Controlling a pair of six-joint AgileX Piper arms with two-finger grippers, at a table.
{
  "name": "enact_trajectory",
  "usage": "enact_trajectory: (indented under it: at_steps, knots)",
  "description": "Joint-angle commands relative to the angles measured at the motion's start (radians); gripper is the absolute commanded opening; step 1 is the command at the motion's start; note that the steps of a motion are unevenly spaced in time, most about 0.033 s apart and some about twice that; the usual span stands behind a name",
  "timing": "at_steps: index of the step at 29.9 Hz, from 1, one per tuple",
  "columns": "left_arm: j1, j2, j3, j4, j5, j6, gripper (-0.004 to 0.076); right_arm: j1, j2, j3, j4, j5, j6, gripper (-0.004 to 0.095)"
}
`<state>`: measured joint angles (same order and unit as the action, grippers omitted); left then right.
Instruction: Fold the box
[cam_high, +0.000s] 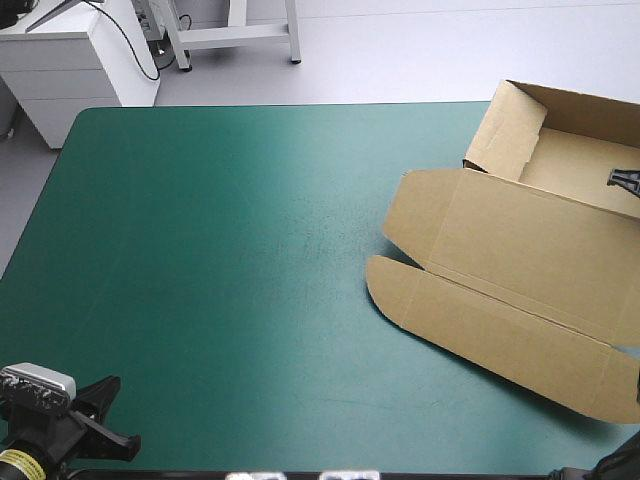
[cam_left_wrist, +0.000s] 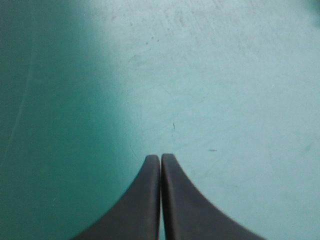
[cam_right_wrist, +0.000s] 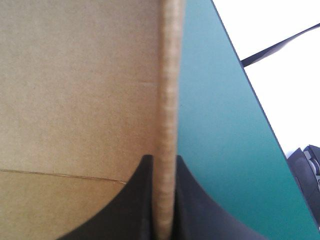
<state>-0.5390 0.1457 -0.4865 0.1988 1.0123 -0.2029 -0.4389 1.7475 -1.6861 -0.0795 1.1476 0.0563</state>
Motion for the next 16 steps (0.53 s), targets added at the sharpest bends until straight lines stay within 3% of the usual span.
enact_trajectory:
  at_steps: [1,4,8,10,16]
  knots:
    - [-0.001,0.015,-0.028,0.012,-0.118,-0.012,-0.0008,-0.034,0.003,-0.033,0.011,-0.065,-0.024,0.0084]
    - [-0.001,0.015,-0.028,0.012,-0.131,-0.012,-0.0008,-0.046,0.047,-0.033,0.018,-0.079,-0.019,0.0267]
    - [-0.001,0.015,-0.028,0.012,-0.132,-0.012,-0.0008,-0.052,0.084,-0.033,0.014,-0.09,-0.009,0.0595]
    - [-0.001,0.015,-0.028,0.01,-0.132,-0.012,-0.0008,-0.052,0.085,-0.035,0.016,-0.094,0.007,0.0697]
    - [-0.001,0.015,-0.028,0.01,-0.13,-0.012,-0.0008,-0.052,-0.015,-0.118,0.128,-0.032,-0.067,0.0691]
